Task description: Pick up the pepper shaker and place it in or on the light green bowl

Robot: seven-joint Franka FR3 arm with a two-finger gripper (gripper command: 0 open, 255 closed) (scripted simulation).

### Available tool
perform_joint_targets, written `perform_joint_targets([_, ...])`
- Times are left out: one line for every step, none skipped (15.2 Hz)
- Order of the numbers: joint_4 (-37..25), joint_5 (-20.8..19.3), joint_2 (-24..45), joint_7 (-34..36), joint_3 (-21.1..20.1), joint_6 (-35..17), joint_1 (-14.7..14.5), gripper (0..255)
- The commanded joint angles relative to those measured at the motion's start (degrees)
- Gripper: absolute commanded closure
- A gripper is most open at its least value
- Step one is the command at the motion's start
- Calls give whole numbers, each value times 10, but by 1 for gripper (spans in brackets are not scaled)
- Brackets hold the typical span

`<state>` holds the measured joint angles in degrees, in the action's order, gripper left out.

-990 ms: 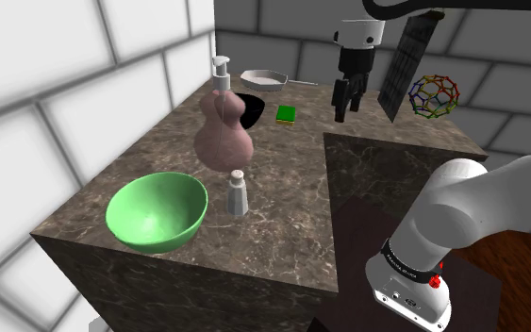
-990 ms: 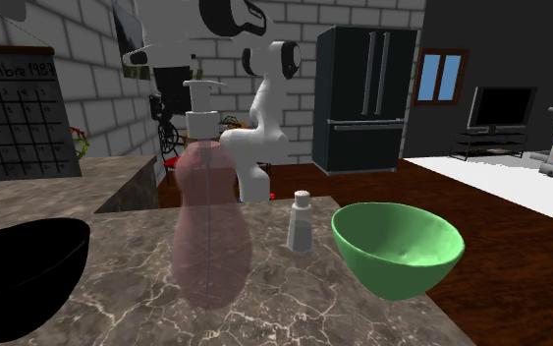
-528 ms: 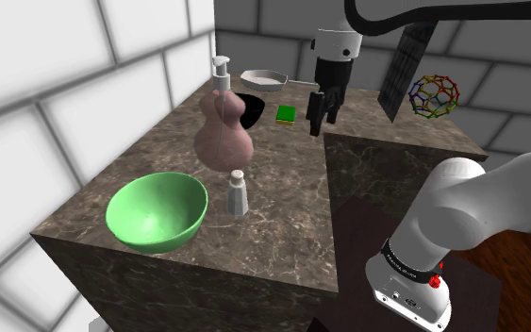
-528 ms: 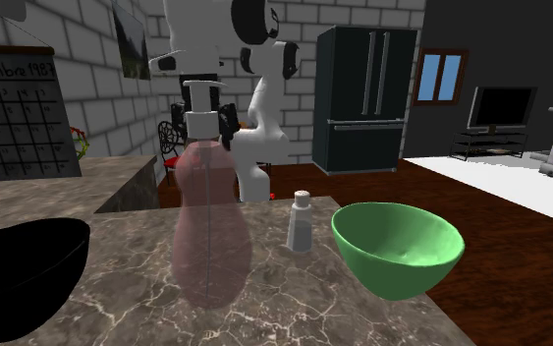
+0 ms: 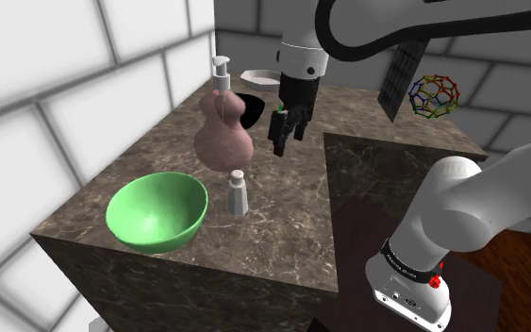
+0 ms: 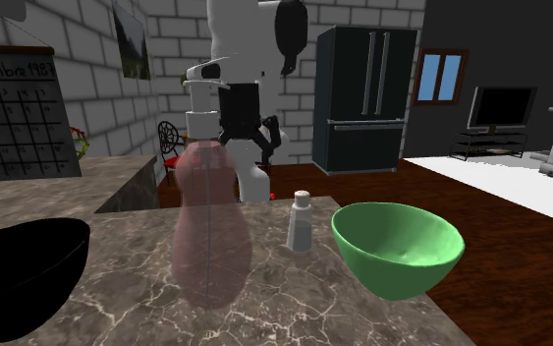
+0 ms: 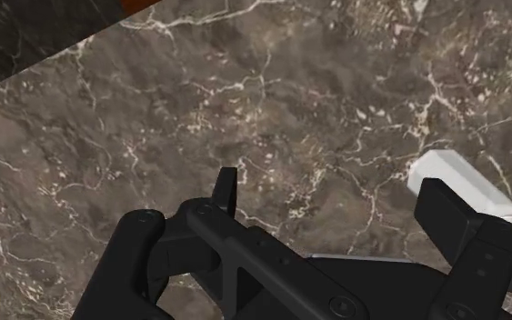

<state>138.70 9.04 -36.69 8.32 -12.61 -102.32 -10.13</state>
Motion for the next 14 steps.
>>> perform_joint_targets([-5, 10, 14, 15, -18, -22, -8, 0])
perform_joint_targets([-9, 14, 24, 24, -29, -33, -13, 0])
perform_joint_targets([-14, 18, 34, 33, -40, -45, -17, 0])
perform_joint_targets([-20, 21, 44, 42, -52, -57, -20, 0])
perform_joint_targets([-26, 24, 56, 52, -63, -68, -23, 0])
perform_joint_targets([-32, 25, 67, 61, -74, -79, -26, 0])
perform_joint_targets([-40, 26, 79, 71, -86, -91, -29, 0])
perform_joint_targets([-47, 26, 92, 81, -97, -102, -31, 0])
perform_joint_targets([-56, 25, 105, 91, -109, -113, -33, 0])
perform_joint_targets([-59, 25, 110, 96, -113, -117, -33, 0])
perform_joint_targets([-53, 25, 113, 96, -115, -125, -33, 0])
perform_joint_targets([-48, 25, 115, 96, -116, -133, -33, 0])
perform_joint_targets([-42, 25, 118, 97, -118, -142, -33, 0])
perform_joint_targets([-37, 26, 120, 97, -119, -150, -33, 0])
